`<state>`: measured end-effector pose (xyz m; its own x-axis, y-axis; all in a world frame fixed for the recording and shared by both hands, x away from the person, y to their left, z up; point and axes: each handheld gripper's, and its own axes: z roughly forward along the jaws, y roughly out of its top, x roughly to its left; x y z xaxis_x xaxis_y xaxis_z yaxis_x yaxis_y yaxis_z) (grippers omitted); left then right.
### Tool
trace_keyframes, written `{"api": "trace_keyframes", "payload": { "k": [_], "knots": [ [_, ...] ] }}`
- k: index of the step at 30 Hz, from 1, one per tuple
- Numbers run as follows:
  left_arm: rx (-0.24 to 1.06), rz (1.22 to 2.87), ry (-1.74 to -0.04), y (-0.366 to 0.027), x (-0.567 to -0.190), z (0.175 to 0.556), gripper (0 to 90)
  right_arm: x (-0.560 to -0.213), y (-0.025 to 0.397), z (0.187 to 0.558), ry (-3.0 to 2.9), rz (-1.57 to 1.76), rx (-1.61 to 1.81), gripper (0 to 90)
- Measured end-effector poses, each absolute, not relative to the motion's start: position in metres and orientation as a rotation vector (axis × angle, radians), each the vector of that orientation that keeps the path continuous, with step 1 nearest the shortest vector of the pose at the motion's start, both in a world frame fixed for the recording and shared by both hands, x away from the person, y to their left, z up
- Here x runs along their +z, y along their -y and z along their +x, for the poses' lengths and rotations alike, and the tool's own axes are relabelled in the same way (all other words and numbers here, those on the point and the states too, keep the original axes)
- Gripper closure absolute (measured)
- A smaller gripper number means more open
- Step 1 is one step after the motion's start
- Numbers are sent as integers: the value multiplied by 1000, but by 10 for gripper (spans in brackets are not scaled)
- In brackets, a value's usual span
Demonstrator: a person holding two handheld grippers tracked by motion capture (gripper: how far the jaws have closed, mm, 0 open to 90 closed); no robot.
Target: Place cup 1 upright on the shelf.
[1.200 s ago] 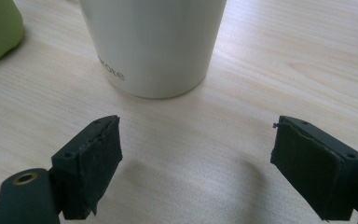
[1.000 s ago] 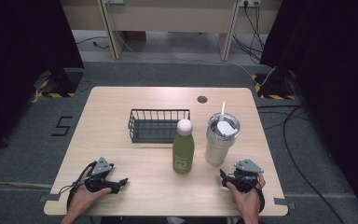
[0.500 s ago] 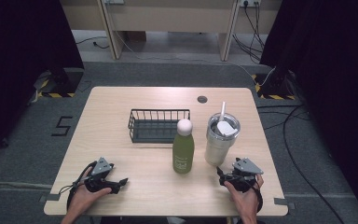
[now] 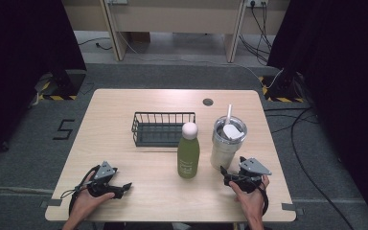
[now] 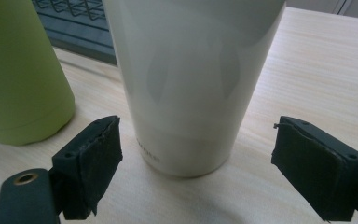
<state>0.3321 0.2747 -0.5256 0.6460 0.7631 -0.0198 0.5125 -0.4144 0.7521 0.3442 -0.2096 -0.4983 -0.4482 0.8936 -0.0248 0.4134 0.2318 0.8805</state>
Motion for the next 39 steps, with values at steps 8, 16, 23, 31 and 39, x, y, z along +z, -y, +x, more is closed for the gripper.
{"api": "trace_keyframes", "payload": {
  "k": [8,16,23,31,39],
  "knots": [
    [423,2107,-988,-275,-526,332,133,-490,209,352,-1928,1161,1207,150],
    [423,2107,-988,-275,-526,332,133,-485,205,360,-1927,1140,1225,147],
    [423,2108,-987,-275,-526,332,134,-486,202,363,-1924,1136,1246,144],
    [423,2107,-987,-275,-526,332,133,-491,196,374,-1893,1129,1288,106],
    [423,2108,-986,-275,-526,332,134,-496,194,380,-1877,1126,1322,83]
  ]
}}
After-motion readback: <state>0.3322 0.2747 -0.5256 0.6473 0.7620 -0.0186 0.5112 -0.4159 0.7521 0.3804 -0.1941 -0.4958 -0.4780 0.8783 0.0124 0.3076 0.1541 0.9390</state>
